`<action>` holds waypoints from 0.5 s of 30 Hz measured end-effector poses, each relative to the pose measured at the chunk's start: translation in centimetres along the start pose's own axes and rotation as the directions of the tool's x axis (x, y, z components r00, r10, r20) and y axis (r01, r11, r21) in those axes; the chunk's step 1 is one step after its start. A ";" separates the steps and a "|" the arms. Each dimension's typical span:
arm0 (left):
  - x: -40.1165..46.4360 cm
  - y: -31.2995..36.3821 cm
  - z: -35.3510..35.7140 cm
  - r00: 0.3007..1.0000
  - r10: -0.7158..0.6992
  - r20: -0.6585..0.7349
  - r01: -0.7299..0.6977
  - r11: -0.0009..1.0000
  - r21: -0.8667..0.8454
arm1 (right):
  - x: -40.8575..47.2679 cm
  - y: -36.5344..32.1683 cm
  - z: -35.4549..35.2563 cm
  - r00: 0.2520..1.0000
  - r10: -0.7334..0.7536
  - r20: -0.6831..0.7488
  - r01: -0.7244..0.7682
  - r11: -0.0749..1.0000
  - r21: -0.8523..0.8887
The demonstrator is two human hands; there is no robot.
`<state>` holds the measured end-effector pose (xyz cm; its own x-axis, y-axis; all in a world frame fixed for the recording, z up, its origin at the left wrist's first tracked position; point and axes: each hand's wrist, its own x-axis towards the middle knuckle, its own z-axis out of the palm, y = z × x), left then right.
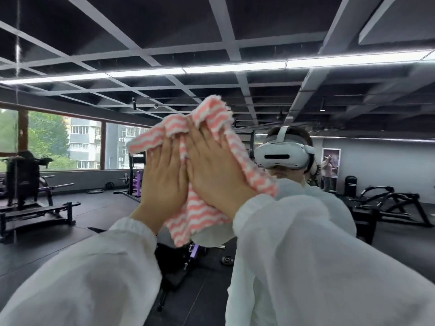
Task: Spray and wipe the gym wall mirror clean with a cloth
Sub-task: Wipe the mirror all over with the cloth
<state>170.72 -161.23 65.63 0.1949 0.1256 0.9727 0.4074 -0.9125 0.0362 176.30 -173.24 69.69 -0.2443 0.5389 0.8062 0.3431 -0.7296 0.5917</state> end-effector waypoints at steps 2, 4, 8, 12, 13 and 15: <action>-0.8 -1.5 0.0 1.000 -0.021 0.008 0.021 1.000 0.004 | 0.5 -1.3 -0.4 0.999 -0.047 0.020 0.048 0.995 -0.086; -1.0 -1.8 0.1 0.999 -0.054 0.004 0.054 0.998 -0.035 | 0.8 -2.0 -0.3 0.998 -0.065 -0.008 0.064 0.995 -0.074; 0.3 0.6 0.0 0.977 -0.215 -0.009 0.211 0.968 -0.135 | 0.9 -0.3 -0.4 0.998 0.015 -0.065 -0.017 0.999 -0.034; 2.0 3.8 0.0 0.988 -0.146 -0.049 0.138 0.980 -0.140 | -0.2 2.7 -0.4 0.988 0.091 -0.123 -0.099 0.994 -0.054; 2.5 4.7 0.0 0.992 -0.108 -0.058 0.099 0.986 -0.135 | -0.5 3.5 -0.3 0.985 0.123 -0.119 -0.127 0.991 -0.033; 3.6 6.3 0.0 0.996 -0.031 -0.080 0.021 0.993 -0.118 | -1.1 5.1 -0.2 0.984 0.176 -0.020 -0.175 0.983 0.052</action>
<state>173.95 -166.52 69.34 0.1101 0.1217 0.9864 0.3028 -0.9494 0.0834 178.13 -177.63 71.85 -0.1984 0.3933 0.8977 0.4271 -0.7897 0.4404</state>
